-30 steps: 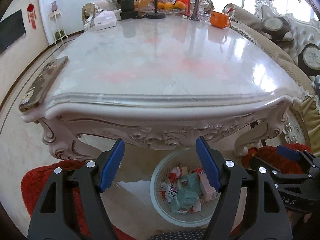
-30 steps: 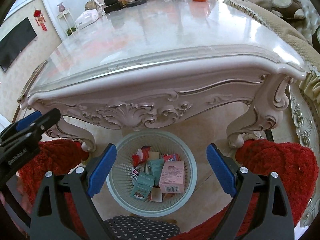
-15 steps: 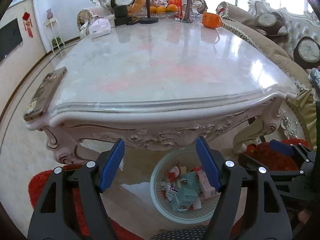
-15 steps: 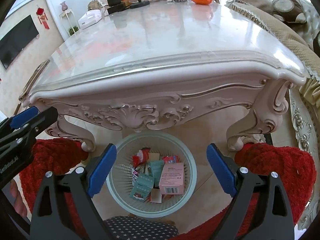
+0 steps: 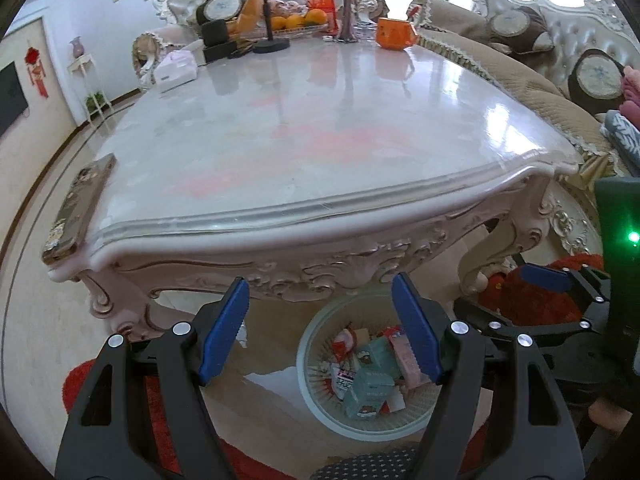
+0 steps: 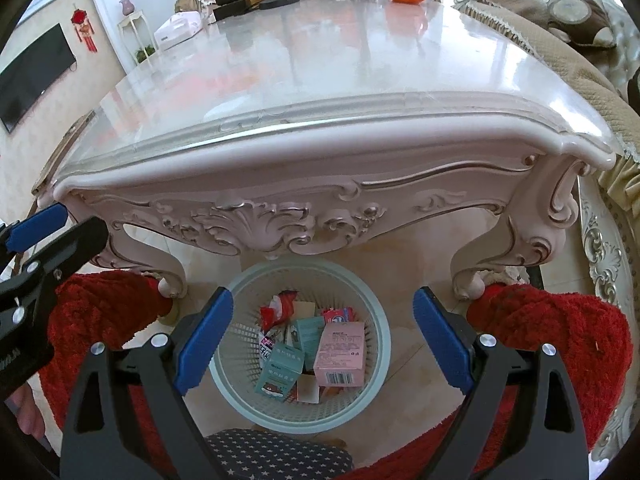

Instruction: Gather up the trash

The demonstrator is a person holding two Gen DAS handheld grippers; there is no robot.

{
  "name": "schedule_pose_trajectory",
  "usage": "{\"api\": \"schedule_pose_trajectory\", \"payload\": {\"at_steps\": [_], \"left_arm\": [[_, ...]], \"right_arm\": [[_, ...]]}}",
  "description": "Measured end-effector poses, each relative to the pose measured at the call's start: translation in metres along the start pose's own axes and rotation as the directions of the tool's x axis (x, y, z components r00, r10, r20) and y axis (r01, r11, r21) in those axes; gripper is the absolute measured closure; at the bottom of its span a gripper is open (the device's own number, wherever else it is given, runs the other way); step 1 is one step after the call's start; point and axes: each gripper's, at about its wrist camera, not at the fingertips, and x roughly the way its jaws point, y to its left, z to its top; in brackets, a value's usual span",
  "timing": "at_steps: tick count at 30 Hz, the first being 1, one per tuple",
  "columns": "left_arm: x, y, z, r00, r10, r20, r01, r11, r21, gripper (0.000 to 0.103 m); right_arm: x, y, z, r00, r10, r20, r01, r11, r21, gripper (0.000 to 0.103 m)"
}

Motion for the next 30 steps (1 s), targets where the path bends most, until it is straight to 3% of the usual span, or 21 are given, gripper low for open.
{"api": "schedule_pose_trajectory", "payload": {"at_steps": [4, 9, 25, 28, 30], "left_arm": [[0.001, -0.001, 0.000, 1.000, -0.006, 0.000, 0.006, 1.000, 0.002, 0.031], [0.002, -0.003, 0.000, 0.999, 0.053, 0.002, -0.053, 0.998, 0.026, 0.031], [0.009, 0.010, 0.004, 1.000, 0.003, -0.007, -0.003, 0.999, -0.048, 0.030], [0.011, 0.016, 0.005, 1.000, 0.028, -0.011, -0.029, 0.997, -0.070, 0.030], [0.014, 0.019, 0.006, 1.000, 0.013, -0.028, -0.015, 0.996, -0.087, 0.015]], "right_arm": [[0.000, 0.001, 0.000, 1.000, -0.006, 0.003, 0.006, 1.000, -0.009, 0.016], [0.002, 0.001, -0.001, 1.000, -0.008, -0.004, 0.007, 1.000, -0.010, 0.016], [0.001, -0.001, 0.000, 1.000, -0.010, 0.004, 0.011, 1.000, -0.015, 0.016], [0.001, -0.002, 0.000, 1.000, -0.012, 0.001, 0.012, 1.000, -0.015, 0.016], [0.001, -0.003, 0.000, 1.000, -0.012, 0.001, 0.012, 1.000, -0.014, 0.016]]}}
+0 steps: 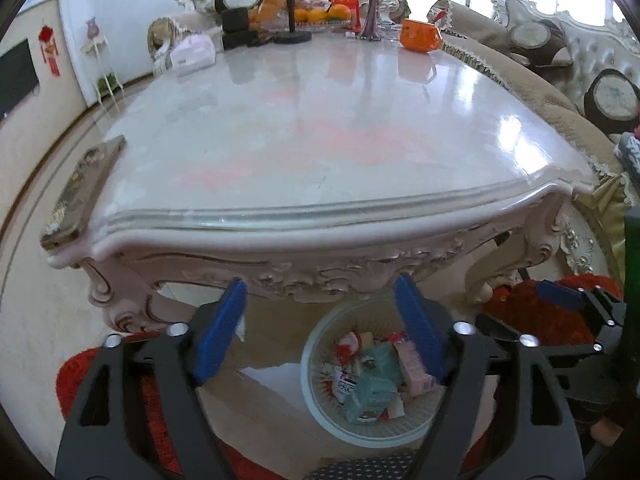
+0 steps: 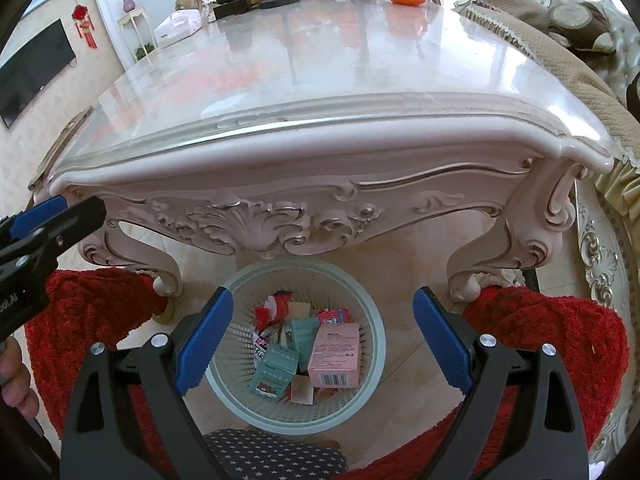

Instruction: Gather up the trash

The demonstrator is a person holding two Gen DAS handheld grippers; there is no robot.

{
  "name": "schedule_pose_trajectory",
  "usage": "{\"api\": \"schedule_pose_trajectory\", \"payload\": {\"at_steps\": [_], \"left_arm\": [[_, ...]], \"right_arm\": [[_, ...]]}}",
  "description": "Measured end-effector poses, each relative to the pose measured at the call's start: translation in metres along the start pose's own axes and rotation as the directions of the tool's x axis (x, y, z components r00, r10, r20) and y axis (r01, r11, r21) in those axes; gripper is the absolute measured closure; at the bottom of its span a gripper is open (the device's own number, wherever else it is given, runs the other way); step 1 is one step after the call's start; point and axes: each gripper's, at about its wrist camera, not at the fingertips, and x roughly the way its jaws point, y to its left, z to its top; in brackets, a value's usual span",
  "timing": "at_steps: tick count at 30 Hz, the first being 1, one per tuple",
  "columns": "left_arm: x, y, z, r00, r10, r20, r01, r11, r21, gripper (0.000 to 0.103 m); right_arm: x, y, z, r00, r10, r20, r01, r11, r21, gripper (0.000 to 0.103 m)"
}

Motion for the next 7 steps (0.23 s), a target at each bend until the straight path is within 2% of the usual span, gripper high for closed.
{"api": "schedule_pose_trajectory", "payload": {"at_steps": [4, 7], "left_arm": [[0.0005, 0.0080, 0.0005, 0.999, -0.050, -0.010, 0.049, 0.998, -0.044, 0.014], [-0.0022, 0.0083, 0.0002, 1.000, -0.009, 0.013, 0.010, 0.999, -0.036, 0.014]], "right_arm": [[0.0004, -0.0002, 0.0005, 1.000, -0.001, 0.001, 0.001, 1.000, 0.001, 0.016], [0.0000, 0.0010, 0.0006, 1.000, -0.003, 0.002, 0.003, 1.000, -0.005, 0.016]]}}
